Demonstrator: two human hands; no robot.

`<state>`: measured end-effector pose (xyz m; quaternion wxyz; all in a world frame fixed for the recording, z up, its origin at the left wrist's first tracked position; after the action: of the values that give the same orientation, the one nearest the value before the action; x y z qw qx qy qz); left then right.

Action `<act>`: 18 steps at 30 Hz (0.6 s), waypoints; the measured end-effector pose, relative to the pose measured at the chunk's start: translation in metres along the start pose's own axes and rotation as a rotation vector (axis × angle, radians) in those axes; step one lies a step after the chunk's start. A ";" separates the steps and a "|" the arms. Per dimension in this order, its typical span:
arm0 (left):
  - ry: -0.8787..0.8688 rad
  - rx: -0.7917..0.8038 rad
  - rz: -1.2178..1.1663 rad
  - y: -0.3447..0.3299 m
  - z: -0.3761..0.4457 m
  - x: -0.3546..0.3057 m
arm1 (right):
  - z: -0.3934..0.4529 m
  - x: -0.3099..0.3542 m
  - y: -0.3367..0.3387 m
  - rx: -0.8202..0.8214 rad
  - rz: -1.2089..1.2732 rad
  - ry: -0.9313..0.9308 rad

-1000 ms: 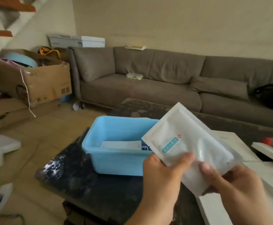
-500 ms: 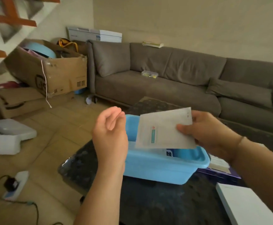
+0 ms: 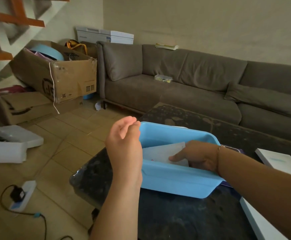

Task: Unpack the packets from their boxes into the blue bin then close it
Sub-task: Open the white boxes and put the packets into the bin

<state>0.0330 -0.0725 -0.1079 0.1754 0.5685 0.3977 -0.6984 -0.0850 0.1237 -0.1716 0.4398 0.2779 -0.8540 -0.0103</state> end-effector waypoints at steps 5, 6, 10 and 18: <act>0.018 -0.013 -0.018 0.001 -0.001 0.000 | -0.019 0.025 0.012 -0.125 -0.498 0.176; 0.018 -0.014 -0.020 0.001 -0.001 0.000 | -0.022 0.027 0.014 -0.138 -0.578 0.189; 0.007 -0.017 -0.004 0.001 -0.003 -0.001 | -0.023 0.027 0.008 -0.150 -0.827 0.223; -0.175 -0.065 0.160 -0.002 -0.013 -0.018 | -0.041 0.031 0.009 -0.071 -0.831 0.306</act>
<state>0.0450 -0.0650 -0.0911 0.2828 0.5294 0.3569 -0.7158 -0.0728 0.1259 -0.1211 0.5288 0.5806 -0.5940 -0.1745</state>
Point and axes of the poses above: each hand's wrist, its own z-axis towards the middle knuckle, its own y-axis out of the back of the hand, x = y × z, the point moved 10 cm from there along z, towards the middle knuckle, and after that the axes turned 11 degrees about z, right-handed, at the moved point
